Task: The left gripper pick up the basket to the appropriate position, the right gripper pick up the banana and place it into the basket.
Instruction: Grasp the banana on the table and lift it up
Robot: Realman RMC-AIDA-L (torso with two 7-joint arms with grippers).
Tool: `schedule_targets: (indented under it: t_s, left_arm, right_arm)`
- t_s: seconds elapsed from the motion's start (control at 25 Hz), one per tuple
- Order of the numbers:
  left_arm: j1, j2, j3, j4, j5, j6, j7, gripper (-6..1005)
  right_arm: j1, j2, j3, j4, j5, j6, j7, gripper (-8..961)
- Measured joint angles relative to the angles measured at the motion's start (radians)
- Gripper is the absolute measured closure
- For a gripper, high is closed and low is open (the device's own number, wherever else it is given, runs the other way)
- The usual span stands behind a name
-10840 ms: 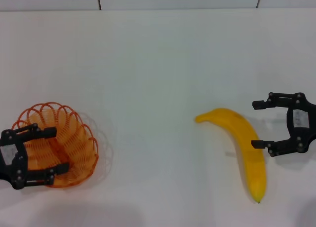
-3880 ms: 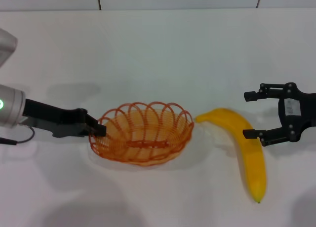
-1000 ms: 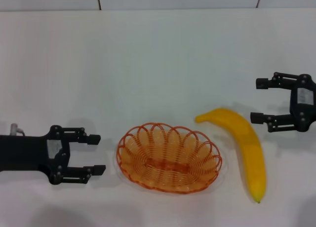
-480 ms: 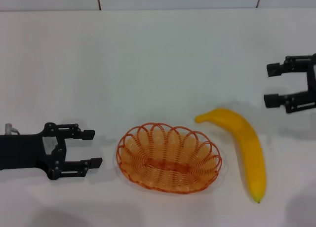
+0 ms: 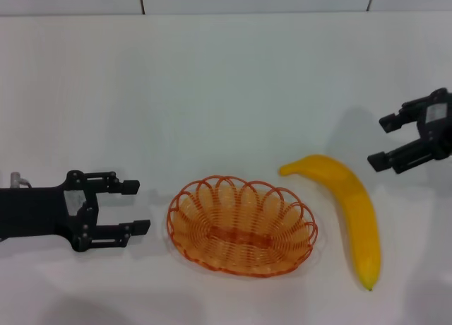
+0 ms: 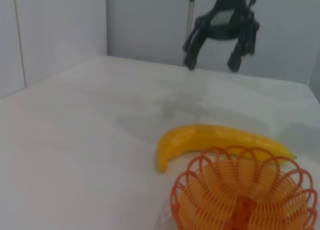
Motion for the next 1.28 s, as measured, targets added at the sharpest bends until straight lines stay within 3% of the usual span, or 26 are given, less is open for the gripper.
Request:
schedule_targets:
  t_s: [0.24,1.08,1.28]
  left_arm:
    - [0.0,0.0,0.0,0.0,-0.028,-0.002,0.001,286]
    - [0.005,0.0,0.0,-0.008,-0.023,-0.017,0.001,287]
    - [0.006,0.0,0.002,-0.008,-0.023,-0.022,0.001,287]
  right_arm:
    - [0.0,0.0,-0.078,0.101,-0.021,0.103,0.006,70]
    - [-0.006,0.007,-0.092,0.358,0.012,0.317,-0.106,71]
    - [-0.008,0.006,-0.093,0.37,0.012,0.354,-0.125,71]
